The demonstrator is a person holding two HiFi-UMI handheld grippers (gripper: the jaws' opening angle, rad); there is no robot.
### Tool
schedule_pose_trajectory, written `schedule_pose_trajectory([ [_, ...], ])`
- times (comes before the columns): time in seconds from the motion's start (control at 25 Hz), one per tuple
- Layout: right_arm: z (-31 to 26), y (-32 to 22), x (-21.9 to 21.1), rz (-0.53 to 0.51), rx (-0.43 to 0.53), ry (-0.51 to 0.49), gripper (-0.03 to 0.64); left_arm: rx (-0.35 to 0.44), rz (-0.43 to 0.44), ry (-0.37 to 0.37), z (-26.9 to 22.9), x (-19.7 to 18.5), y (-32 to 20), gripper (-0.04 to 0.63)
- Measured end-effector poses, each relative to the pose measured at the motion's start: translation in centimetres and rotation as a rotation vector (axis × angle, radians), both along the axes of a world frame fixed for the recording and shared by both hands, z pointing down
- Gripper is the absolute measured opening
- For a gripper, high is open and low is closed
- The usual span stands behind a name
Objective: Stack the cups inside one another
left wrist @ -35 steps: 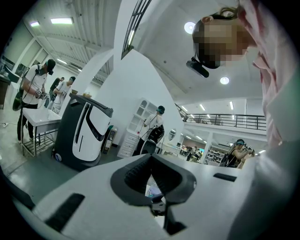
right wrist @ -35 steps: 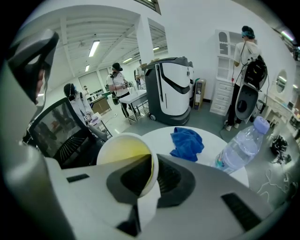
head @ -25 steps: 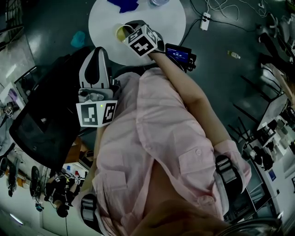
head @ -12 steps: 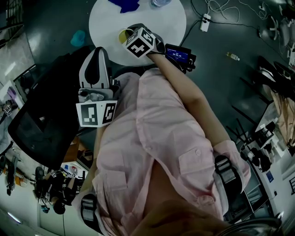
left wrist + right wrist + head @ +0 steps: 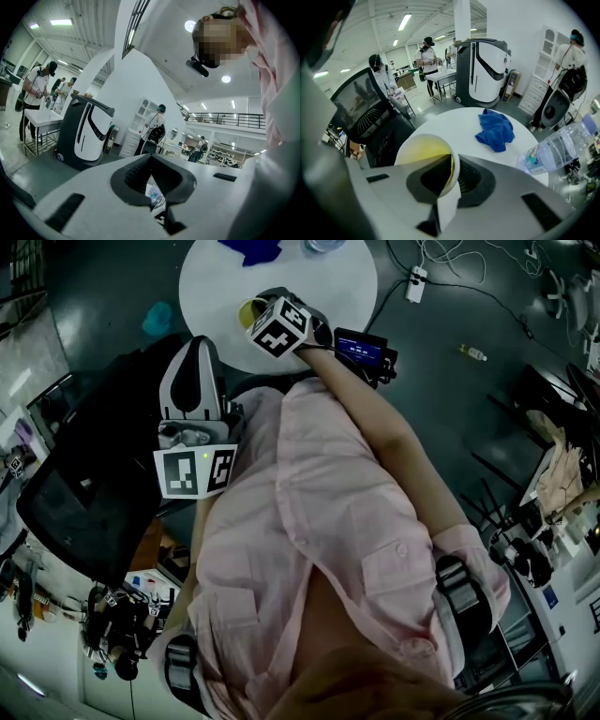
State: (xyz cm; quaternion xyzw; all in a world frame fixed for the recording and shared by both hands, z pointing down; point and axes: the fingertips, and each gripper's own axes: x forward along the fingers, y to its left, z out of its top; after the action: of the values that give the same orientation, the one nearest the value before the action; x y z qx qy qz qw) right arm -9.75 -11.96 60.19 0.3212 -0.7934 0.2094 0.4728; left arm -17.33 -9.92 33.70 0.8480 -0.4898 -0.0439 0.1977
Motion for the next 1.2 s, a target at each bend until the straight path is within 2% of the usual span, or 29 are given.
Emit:
schedule_pose_trajectory([
  [0.4, -0.3, 0.2, -0.6, -0.013, 0.017, -0.033, 0.045, 0.000, 0.000, 0.002, 0.1, -0.1, 0.1, 0.016],
  [0.52, -0.7, 0.0, -0.9, -0.014, 0.027, -0.053, 0.122, 0.001, 0.000, 0.002, 0.1, 0.0, 0.1, 0.015],
  [0.76, -1.8, -0.8, -1.0, 0.017, 0.062, -0.097, 0.147, 0.002, -0.002, 0.003, 0.1, 0.0, 0.2, 0.015],
  [1.04, -5.8, -3.5, 0.2, 0.142, 0.209, -0.201, 0.140, 0.003, 0.002, 0.001, 0.4, 0.3, 0.4, 0.015],
  [1.2, -8.7, -5.1, 1.4, 0.235, 0.308, -0.296, 0.059, 0.007, 0.002, 0.004, 0.6, 0.6, 0.6, 0.015],
])
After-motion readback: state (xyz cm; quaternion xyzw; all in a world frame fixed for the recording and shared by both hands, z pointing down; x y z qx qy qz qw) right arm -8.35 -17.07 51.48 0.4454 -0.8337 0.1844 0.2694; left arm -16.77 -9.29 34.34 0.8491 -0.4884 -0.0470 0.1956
